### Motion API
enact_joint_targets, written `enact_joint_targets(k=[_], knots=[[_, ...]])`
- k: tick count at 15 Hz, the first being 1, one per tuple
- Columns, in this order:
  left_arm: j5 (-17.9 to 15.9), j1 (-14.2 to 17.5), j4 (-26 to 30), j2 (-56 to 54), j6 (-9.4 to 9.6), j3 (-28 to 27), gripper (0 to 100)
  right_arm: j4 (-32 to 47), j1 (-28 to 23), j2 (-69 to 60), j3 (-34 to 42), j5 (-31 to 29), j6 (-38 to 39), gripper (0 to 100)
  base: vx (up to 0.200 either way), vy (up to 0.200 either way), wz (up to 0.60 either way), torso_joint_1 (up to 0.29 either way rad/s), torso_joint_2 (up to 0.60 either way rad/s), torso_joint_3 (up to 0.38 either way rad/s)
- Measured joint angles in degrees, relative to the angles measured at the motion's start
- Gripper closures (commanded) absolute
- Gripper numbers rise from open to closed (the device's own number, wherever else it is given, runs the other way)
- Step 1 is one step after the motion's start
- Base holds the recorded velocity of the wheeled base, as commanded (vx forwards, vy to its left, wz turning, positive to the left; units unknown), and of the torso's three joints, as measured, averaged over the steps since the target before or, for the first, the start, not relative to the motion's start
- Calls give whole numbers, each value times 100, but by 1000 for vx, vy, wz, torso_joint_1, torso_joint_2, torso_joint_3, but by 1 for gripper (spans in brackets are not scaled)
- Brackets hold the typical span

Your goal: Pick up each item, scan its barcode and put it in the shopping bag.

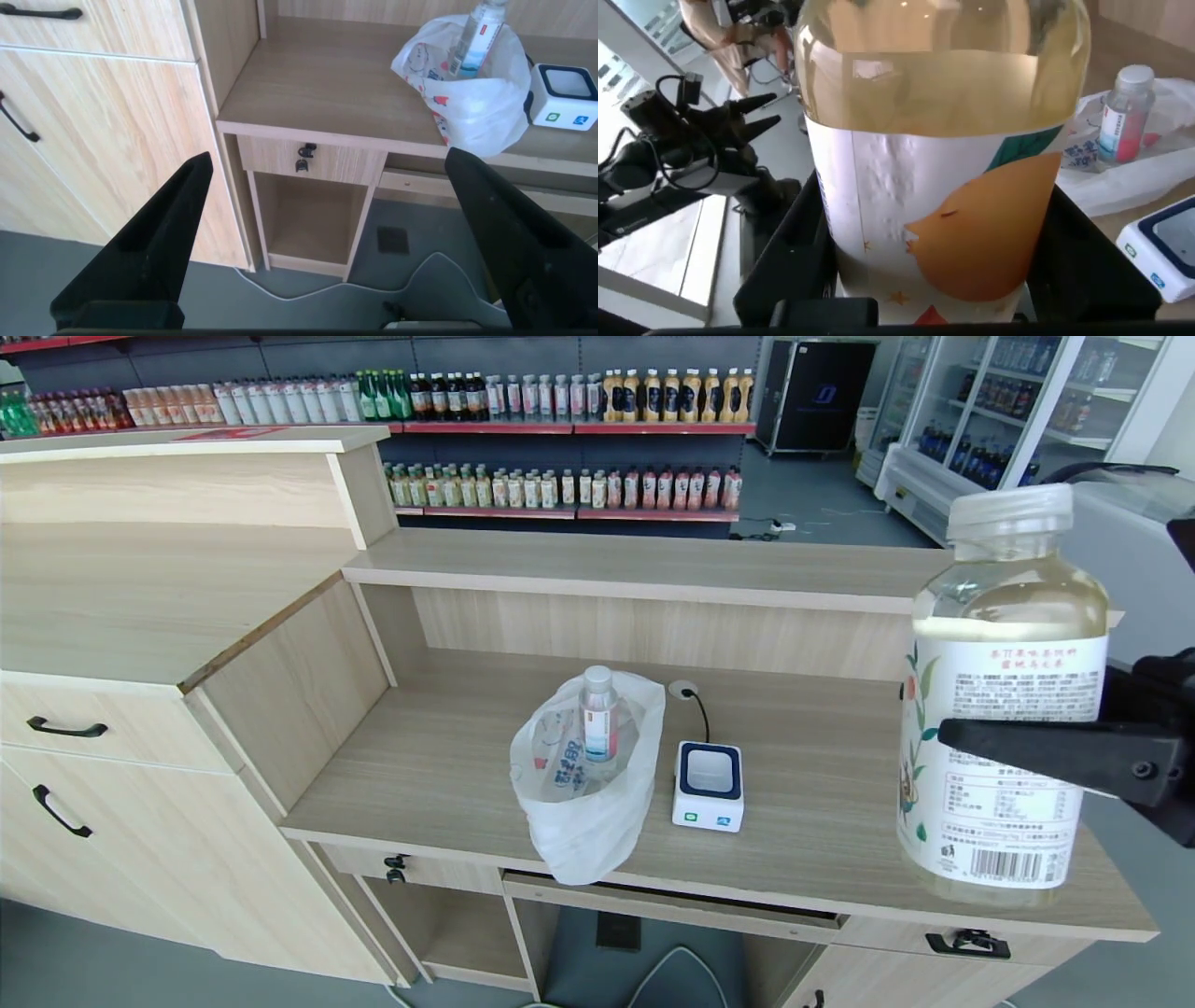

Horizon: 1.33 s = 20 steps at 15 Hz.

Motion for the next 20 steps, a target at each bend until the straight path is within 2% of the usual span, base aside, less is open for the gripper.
enact_joint_targets(k=[3,7,11,13,15,17,20], knots=[[0,0,0,0,-2,0,0,-457,-138,564,-52,-862,-1112,100,0,0,0,0,0,0],[0,0,0,0,0,0,0,-2781,-436,1880,-67,-2020,-2237,100,0,0,0,0,0,0],[0,0,0,0,-2,0,0,-4478,-592,3368,-527,-2948,-3615,100,0,0,0,0,0,0],[0,0,0,0,-2,0,0,-5282,-649,4008,-764,-3101,-4509,100,0,0,0,0,0,0],[0,0,0,0,-2,0,0,-5638,-703,4391,-872,-3126,-5166,100,0,0,0,0,0,0],[0,0,0,0,0,0,0,-5798,-725,4586,-886,-3093,-5366,100,0,0,300,-1,1,1],[0,-5,0,0,0,0,0,-5816,-758,4796,-908,-2505,-5755,100,0,0,600,2,1,2]])
